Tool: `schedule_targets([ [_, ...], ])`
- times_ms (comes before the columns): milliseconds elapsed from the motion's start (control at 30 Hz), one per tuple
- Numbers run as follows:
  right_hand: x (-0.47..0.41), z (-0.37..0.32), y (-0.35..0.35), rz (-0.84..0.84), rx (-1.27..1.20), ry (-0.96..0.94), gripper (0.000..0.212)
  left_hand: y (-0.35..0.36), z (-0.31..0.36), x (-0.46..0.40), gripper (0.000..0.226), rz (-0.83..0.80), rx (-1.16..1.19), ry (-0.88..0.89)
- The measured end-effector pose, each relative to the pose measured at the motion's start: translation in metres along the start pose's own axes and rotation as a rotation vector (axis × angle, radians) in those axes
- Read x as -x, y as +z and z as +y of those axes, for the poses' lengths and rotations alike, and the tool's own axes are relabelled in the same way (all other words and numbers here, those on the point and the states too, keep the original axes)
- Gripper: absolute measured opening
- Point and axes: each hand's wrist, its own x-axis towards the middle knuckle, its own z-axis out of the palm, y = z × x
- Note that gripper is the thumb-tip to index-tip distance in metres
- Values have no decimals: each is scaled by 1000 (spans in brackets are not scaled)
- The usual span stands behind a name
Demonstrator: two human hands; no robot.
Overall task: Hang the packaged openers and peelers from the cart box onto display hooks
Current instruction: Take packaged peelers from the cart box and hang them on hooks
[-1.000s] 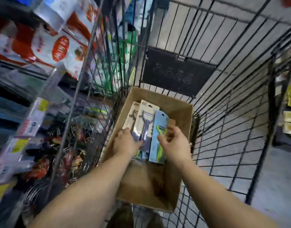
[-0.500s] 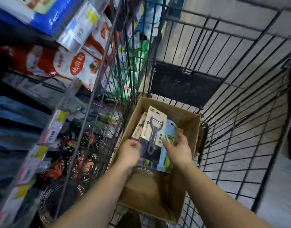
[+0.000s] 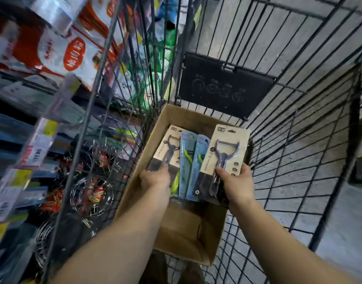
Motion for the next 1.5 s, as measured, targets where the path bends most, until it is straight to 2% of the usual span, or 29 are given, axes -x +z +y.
schedule_targets([
  [67,1,5,-2,-3,-1,13,35,8,0,-2,75,47,94,-15],
  [133,4,6,-4,-12,-17,25,34,11,-1,-1,77,22,199,-8],
  [267,11,0,-3,-28,-36,1,39,0,4,7,72,-176,197,45],
  [467,36,-18,1,-54,-14,-66,39,-46,20,37,72,-362,131,114],
  [500,43,-21,1,-56,-15,-70,41,-54,21,44,68,-392,119,123],
  [633,75,-36,-5,-63,-23,-131,37,-92,25,70,25,-564,182,167],
  [700,95,-47,-12,-84,-15,-166,36,-114,27,85,24,-651,218,193],
  [833,144,-75,-26,-190,-29,-257,32,-168,26,121,42,-757,313,280],
  [967,208,-98,-34,-363,-40,-388,25,-233,5,169,23,-806,375,476],
  [1067,270,-102,-40,-578,-81,-441,27,-294,-28,205,25,-782,432,576],
  [1200,364,-89,-44,-809,-37,-601,29,-389,-84,248,38,-711,372,686],
  [1333,461,-72,-34,-971,30,-724,33,-482,-132,289,39,-472,430,790],
  [1500,585,-46,-6,-1195,140,-885,36,-592,-202,322,17,-138,499,865],
])
